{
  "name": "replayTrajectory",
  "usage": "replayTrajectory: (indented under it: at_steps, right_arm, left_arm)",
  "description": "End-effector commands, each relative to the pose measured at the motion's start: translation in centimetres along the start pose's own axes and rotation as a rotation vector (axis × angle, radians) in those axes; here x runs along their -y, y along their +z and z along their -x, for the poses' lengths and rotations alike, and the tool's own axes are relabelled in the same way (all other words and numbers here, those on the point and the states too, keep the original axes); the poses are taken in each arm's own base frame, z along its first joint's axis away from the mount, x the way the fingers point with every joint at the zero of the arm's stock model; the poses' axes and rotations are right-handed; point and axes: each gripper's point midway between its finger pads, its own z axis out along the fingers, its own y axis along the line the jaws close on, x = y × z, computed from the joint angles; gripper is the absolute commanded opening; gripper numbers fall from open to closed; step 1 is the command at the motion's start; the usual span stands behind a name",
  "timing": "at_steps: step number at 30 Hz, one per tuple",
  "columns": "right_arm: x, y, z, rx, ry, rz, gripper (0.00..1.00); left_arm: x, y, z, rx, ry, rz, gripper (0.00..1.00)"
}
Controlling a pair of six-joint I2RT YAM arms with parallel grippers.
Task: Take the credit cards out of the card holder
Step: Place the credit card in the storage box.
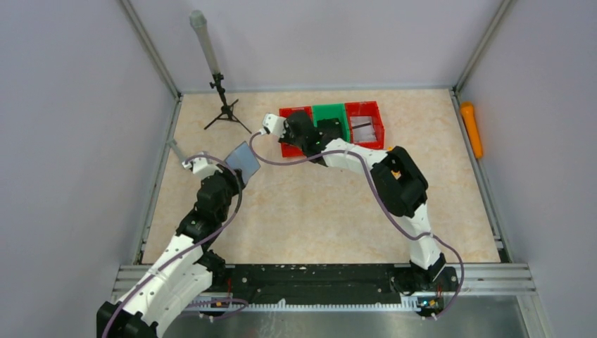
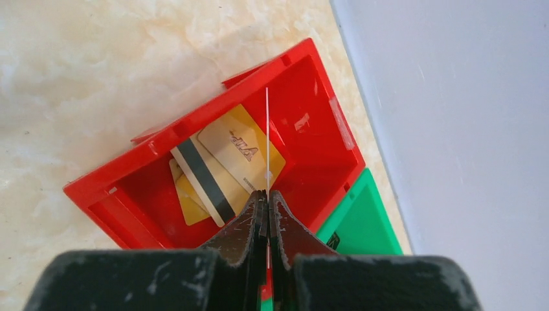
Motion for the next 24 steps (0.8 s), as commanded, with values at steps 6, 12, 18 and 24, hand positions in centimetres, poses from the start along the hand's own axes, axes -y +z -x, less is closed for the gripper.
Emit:
replayTrajectory:
  at_steps: [6, 12, 18, 24]
  right_arm:
    - [3.4, 0.8, 2.4, 0.083, -0.216, -0.194, 0.00]
    - [3.1, 1.7, 2.1, 0.064, -0.282, -0.187, 0.00]
    - [1.5, 2.9, 0.6, 0.026, -0.392, -0.139, 0.00]
    - [0.8, 4.0, -0.8, -0.019, -0.430, -0.124, 0.00]
  left_arm:
    - [1.7, 0.0, 1.8, 0.047, -0.024, -0.051, 0.00]
    - [1.6, 0.0, 1.8, 0.045, -0.018, -0.050, 0.00]
    - [1.7, 0.0, 1.8, 0.046, -0.017, -0.051, 0.00]
    - [1.7, 0.0, 1.8, 0.044, -0.016, -0.053, 0.00]
